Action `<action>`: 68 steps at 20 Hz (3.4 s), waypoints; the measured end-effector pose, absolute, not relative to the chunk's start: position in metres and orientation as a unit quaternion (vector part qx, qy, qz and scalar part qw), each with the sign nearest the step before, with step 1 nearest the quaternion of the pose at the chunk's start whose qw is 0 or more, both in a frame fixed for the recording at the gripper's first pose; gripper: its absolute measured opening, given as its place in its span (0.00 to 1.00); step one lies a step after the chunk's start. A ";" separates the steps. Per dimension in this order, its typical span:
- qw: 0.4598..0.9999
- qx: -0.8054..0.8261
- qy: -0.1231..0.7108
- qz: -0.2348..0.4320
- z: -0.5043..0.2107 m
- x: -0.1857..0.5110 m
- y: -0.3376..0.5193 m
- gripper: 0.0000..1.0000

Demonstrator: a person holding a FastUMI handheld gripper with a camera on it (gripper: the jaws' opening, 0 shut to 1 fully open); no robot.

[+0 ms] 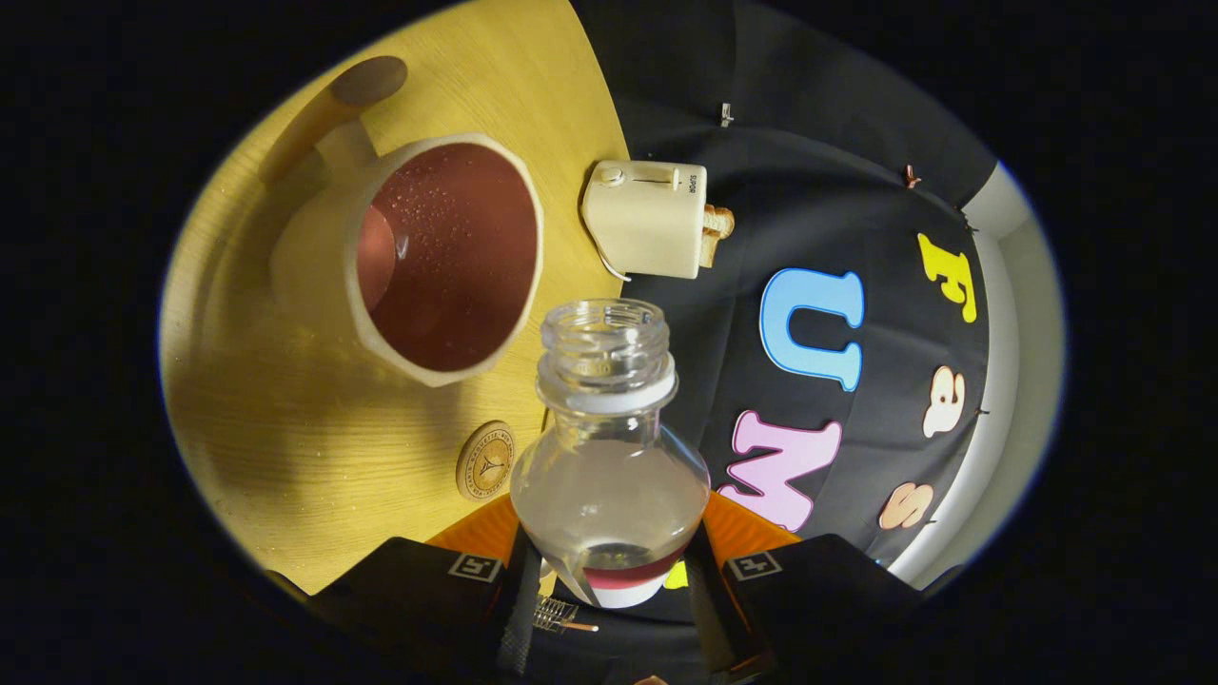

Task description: Take the bottle from table, then pour the juice into the cup, finally place the bottle on the coaster

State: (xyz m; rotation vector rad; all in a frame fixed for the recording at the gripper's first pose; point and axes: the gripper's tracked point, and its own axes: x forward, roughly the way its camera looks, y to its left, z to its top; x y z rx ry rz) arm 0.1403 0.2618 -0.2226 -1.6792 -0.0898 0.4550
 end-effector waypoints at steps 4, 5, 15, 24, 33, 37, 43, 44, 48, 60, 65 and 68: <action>0.613 -0.760 -0.066 0.204 -0.218 0.147 0.269 0.70; 0.606 -0.765 -0.071 0.205 -0.218 0.148 0.270 0.70; 0.566 -0.789 -0.109 0.213 -0.212 0.156 0.276 0.70; 0.542 -0.802 -0.136 0.211 -0.201 0.165 0.285 0.70; 0.515 -0.815 -0.166 0.208 -0.185 0.163 0.288 0.70; 0.501 -0.821 -0.178 0.206 -0.178 0.165 0.294 0.70; 0.479 -0.831 -0.193 0.207 -0.173 0.168 0.297 0.70; 0.476 -0.832 -0.196 0.207 -0.172 0.167 0.299 0.70; 0.464 -0.836 -0.205 0.207 -0.171 0.165 0.301 0.70; 0.412 -0.851 -0.249 0.208 -0.162 0.157 0.315 0.70; 0.376 -0.861 -0.272 0.207 -0.156 0.154 0.324 0.70; 0.370 -0.864 -0.273 0.205 -0.154 0.157 0.321 0.70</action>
